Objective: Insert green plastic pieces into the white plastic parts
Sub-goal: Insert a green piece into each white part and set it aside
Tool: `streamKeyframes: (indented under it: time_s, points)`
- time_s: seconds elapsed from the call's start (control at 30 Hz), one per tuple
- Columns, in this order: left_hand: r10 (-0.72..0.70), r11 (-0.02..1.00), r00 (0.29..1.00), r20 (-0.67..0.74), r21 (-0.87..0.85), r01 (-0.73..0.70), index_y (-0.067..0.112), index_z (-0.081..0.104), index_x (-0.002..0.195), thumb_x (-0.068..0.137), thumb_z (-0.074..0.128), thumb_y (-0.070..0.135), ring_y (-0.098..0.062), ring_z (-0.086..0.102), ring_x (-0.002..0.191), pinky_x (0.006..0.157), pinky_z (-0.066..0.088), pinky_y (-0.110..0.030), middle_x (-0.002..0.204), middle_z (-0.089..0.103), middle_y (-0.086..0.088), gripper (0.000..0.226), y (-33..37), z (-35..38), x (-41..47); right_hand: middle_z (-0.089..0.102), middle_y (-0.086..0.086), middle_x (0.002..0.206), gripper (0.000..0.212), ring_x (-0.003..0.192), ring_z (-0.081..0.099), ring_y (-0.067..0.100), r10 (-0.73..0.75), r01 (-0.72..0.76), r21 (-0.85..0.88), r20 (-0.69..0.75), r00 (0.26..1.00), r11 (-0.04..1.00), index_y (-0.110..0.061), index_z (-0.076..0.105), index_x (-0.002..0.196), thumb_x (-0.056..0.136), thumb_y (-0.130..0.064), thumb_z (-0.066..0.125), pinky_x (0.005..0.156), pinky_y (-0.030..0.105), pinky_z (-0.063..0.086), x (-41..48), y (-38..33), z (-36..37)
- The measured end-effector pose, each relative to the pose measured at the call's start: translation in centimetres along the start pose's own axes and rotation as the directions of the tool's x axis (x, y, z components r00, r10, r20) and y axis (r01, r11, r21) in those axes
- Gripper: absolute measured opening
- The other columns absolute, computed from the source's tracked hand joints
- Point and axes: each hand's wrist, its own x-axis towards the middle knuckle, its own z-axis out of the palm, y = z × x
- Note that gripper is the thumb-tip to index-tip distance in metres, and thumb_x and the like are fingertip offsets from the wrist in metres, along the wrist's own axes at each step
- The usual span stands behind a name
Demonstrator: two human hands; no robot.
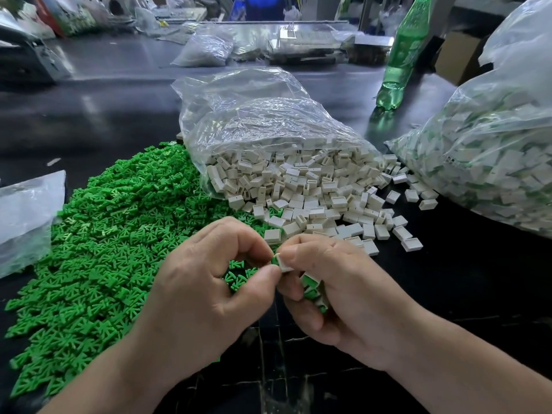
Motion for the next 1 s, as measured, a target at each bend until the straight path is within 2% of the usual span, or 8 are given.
streamKeyframes:
  time_s: [0.13,0.2,0.3,0.4,0.5,0.63,0.77,1.0]
  points:
    - [-0.005,1.000,0.999,0.036,0.016,0.005,0.024,0.067,0.110,0.087,0.054,0.037,0.005,0.055,0.113,0.091,0.037,-0.004,0.117,0.064,0.015,0.029,-0.9,0.0,0.2,0.060,0.007,0.078,0.013,0.052,0.057,0.013,-0.125,0.033,0.402,0.205,0.971,0.915,-0.013,0.059,0.082,0.078,-0.021,0.069,0.034,0.018,0.040,0.2,-1.0,-1.3]
    - [-0.068,0.980,0.982,0.178,0.196,0.032,0.042,0.040,0.144,0.093,0.043,0.057,0.006,0.025,0.140,0.108,0.018,-0.009,0.151,0.037,0.020,0.053,-1.7,0.5,0.3,0.059,0.009,0.082,0.015,0.053,0.059,0.013,-0.157,0.047,0.480,0.190,0.969,0.876,-0.011,0.060,0.082,0.080,-0.021,0.071,0.034,0.018,0.043,0.3,-1.7,-1.8]
    - [-0.129,0.914,0.911,0.391,0.403,-0.044,0.050,-0.002,0.151,0.095,0.021,0.067,0.004,-0.019,0.143,0.108,-0.018,-0.019,0.162,-0.007,0.019,0.063,-3.0,1.9,-0.1,0.057,0.004,0.077,0.017,0.044,0.051,0.008,-0.055,0.027,0.440,0.052,0.997,0.898,-0.013,0.056,0.083,0.082,-0.024,0.070,0.029,0.016,0.037,0.6,-1.7,-2.0]
    - [-0.097,0.886,0.889,0.447,0.446,-0.127,0.040,0.031,0.151,0.099,0.028,0.057,-0.016,0.016,0.149,0.121,0.004,-0.032,0.161,0.026,0.007,0.055,-3.0,2.0,0.1,0.053,0.002,0.075,0.017,0.042,0.043,0.006,0.014,0.002,0.372,-0.042,0.999,0.928,-0.013,0.052,0.086,0.088,-0.021,0.067,0.029,0.015,0.031,0.8,-1.2,-1.9]
    - [0.014,0.895,0.923,0.384,0.407,-0.182,0.029,0.068,0.120,0.094,0.044,0.037,-0.022,0.058,0.117,0.097,0.042,-0.043,0.123,0.066,0.007,0.036,-2.9,1.7,0.4,0.052,0.002,0.075,0.013,0.042,0.042,0.006,0.033,-0.010,0.334,-0.063,0.997,0.943,-0.014,0.052,0.085,0.090,-0.021,0.061,0.029,0.015,0.031,0.9,-1.3,-2.0]
    - [0.070,0.896,0.951,0.301,0.400,-0.192,0.024,0.073,0.105,0.092,0.057,0.027,-0.022,0.061,0.090,0.078,0.044,-0.042,0.098,0.068,0.006,0.021,-3.3,1.8,0.3,0.053,0.002,0.074,0.013,0.042,0.044,0.006,0.028,-0.012,0.298,-0.051,0.998,0.955,-0.014,0.054,0.082,0.093,-0.019,0.059,0.030,0.015,0.031,0.9,-1.3,-2.0]
    - [0.059,0.895,0.964,0.258,0.415,-0.166,0.018,0.071,0.115,0.095,0.057,0.026,-0.023,0.061,0.088,0.077,0.046,-0.044,0.096,0.067,0.001,0.026,-3.2,2.0,0.3,0.055,0.002,0.074,0.013,0.043,0.045,0.007,0.011,0.001,0.256,-0.044,0.999,0.967,-0.014,0.054,0.084,0.093,-0.017,0.062,0.031,0.016,0.032,0.8,-1.2,-2.0]
    - [-0.117,0.986,0.993,-0.019,0.114,0.119,0.028,0.064,0.110,0.099,0.051,0.043,0.007,0.054,0.096,0.077,0.039,-0.002,0.094,0.057,0.021,0.023,-2.0,0.8,0.5,0.060,0.004,0.074,0.002,0.043,0.047,0.011,0.027,-0.020,0.061,-0.119,0.993,0.998,-0.014,0.063,0.097,0.095,-0.014,0.065,0.034,0.017,0.029,0.7,-0.6,-1.9]
